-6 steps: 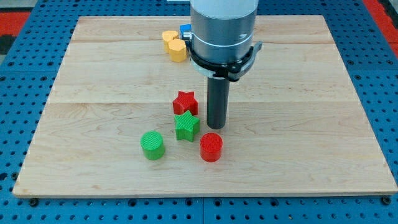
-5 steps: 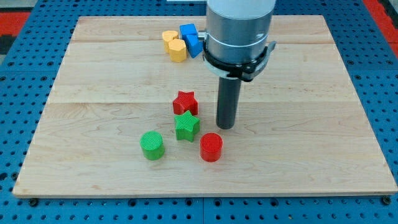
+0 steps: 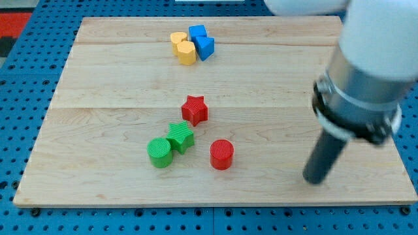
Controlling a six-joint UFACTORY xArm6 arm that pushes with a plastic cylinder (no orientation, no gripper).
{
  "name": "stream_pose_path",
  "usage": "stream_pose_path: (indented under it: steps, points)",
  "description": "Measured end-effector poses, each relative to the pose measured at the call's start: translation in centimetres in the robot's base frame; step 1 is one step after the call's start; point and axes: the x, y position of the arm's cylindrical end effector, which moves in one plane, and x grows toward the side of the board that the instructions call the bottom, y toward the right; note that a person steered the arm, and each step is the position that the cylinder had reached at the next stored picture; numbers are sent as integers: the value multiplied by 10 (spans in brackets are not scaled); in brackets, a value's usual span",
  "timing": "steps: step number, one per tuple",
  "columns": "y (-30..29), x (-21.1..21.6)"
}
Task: Move the green blocks to the left of the red circle
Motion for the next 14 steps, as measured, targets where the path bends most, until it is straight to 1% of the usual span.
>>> stream_pose_path:
  steps: [1,2,3,4,5,6,7,8,9,11,12,14]
  points:
    - [-77,14]
    - [-147,-1]
    - [-205,-4]
    - [-260,-19]
    - [-225,-54]
    - [-177,-64]
    - [-177,-73]
    - [-177,-98]
    - [-181,-113]
    - [-184,-114]
    - [-196,-117]
    - [-195,-136]
